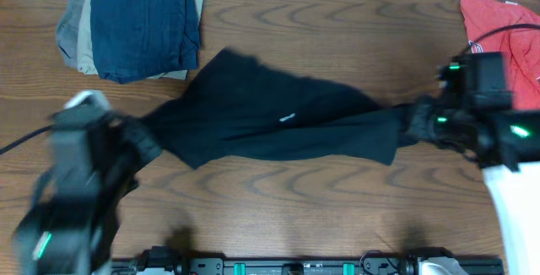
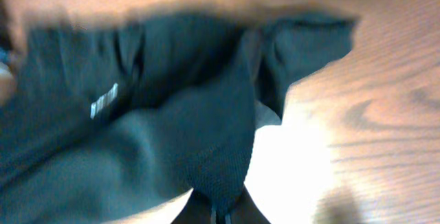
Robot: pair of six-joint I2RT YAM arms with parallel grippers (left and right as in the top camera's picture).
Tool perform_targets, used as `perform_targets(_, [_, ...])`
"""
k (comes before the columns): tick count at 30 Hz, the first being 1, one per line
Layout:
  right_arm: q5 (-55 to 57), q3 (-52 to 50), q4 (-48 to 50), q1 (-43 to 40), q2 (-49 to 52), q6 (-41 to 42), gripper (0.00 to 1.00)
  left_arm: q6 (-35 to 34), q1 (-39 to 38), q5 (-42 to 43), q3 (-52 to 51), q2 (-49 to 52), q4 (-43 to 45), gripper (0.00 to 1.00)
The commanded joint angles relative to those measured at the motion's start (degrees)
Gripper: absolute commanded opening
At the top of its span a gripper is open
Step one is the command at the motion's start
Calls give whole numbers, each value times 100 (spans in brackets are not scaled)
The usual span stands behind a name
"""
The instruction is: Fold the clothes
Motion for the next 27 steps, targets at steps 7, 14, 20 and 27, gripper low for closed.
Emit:
perform_targets(7, [160, 2367, -951, -251, -570, -358, 1, 323, -13, -46, 2909, -308, -944, 6])
perform_targets(14, [540, 3547, -1456, -249, -575, -358, 1, 317, -11, -48, 3849, -308, -1233, 6])
perform_targets(20, [992, 3644, -1443, -249, -505, -223, 1, 295, -13, -46, 3630, -48, -1235, 6])
perform_targets(27, [1373, 3539, -927, -251, 160, -142, 1, 146, -13, -44, 3318, 1049, -931, 6])
